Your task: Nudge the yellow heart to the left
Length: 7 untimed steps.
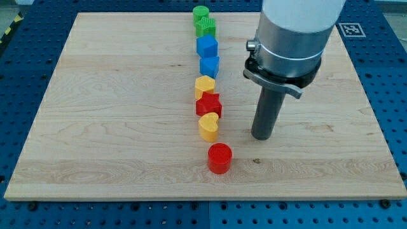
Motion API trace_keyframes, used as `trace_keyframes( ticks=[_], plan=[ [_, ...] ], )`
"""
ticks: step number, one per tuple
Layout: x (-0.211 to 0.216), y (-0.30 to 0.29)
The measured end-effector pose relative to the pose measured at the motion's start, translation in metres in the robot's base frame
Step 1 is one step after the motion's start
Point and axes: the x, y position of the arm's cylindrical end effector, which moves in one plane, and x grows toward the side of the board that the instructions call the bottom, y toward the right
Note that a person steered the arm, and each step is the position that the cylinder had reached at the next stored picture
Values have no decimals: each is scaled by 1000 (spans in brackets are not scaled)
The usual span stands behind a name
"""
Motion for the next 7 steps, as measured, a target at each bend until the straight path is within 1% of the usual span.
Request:
trace_keyframes(
  ticks=[2, 4, 5, 7],
  plan=[
    [0, -42],
    [0, -44],
    [0, -62],
    [0, -121]
  ],
)
